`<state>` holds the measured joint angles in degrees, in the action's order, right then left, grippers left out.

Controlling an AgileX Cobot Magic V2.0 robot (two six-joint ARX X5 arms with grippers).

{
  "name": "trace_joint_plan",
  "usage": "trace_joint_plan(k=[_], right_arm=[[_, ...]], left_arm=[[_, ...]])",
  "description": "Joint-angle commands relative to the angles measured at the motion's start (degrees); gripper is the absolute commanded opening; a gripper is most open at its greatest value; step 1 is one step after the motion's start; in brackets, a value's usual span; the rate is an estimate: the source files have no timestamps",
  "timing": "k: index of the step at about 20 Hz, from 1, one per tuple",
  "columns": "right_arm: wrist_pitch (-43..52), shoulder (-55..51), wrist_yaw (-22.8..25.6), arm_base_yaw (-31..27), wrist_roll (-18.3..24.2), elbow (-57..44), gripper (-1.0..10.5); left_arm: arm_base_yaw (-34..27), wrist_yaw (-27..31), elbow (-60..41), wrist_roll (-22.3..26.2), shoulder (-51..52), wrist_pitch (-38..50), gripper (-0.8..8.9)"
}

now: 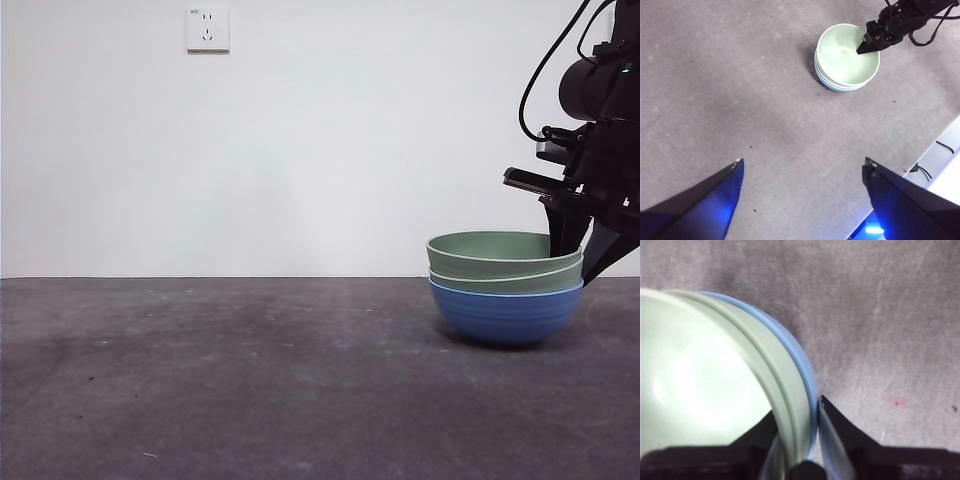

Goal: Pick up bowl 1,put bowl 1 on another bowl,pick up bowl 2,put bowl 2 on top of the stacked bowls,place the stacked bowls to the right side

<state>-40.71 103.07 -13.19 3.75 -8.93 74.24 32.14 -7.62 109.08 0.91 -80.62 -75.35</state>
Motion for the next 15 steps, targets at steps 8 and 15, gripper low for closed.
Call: trace_joint_plan(k=[8,15], right_arm=[[-0.1,0.3,-0.4,-0.3,1.1,0.1,3.6],[-7.6,-14.9,-0.4,-0.1,1.4,0.1,3.6]], left_arm=[[0.0,0.1,-0.3,0.4,0.0,0.7,4.00],[0.0,0.1,-0.3,1.0,0.0,0.7,3.99]])
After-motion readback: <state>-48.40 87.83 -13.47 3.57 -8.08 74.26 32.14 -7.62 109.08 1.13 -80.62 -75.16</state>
